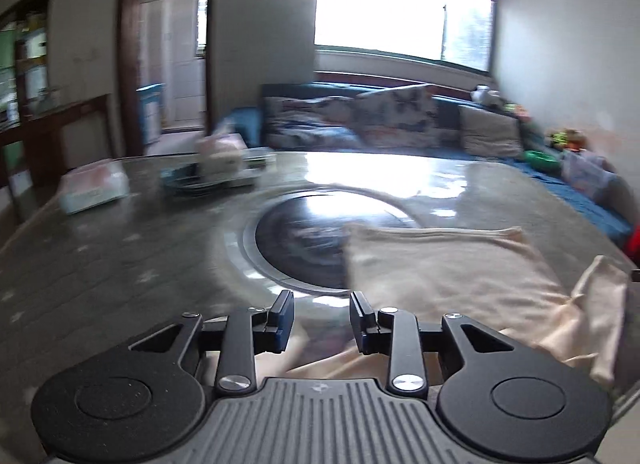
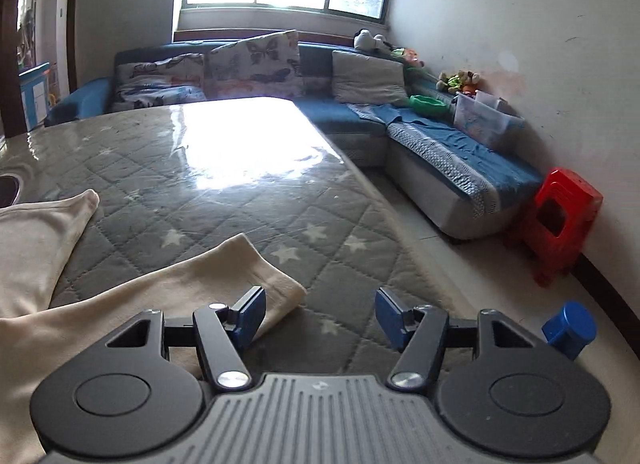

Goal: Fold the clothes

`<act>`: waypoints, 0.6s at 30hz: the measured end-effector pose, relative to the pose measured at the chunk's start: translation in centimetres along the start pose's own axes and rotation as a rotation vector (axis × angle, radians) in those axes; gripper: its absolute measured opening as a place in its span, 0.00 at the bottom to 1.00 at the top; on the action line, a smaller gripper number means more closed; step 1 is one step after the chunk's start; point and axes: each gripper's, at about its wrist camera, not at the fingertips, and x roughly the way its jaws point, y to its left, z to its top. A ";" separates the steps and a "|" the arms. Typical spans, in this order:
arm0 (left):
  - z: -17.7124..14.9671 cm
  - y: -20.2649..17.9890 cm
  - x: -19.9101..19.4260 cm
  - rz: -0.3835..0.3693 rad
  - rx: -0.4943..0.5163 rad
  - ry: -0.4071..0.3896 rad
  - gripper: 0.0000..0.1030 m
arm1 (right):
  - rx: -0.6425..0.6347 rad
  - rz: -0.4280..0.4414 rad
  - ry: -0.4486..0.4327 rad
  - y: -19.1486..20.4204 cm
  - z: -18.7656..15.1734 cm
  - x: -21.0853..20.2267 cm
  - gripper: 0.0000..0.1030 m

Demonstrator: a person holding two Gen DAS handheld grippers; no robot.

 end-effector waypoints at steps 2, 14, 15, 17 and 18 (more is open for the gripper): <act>0.7 -2.0 1.7 -0.068 0.034 0.007 0.35 | 0.001 0.016 -0.012 -0.2 0.1 -0.4 0.60; -2.3 -5.9 6.6 -0.258 0.193 0.256 0.36 | -0.123 0.354 -0.024 4.8 1.2 -3.7 0.61; -2.6 -5.9 6.0 -0.273 0.206 0.255 0.35 | -0.136 0.378 -0.026 5.4 1.2 -3.8 0.61; -3.0 -5.8 4.7 -0.304 0.231 0.251 0.34 | -0.181 0.447 -0.021 7.2 1.3 -4.2 0.61; -3.2 -5.5 4.0 -0.321 0.243 0.247 0.34 | -0.212 0.491 -0.016 8.4 1.3 -4.4 0.61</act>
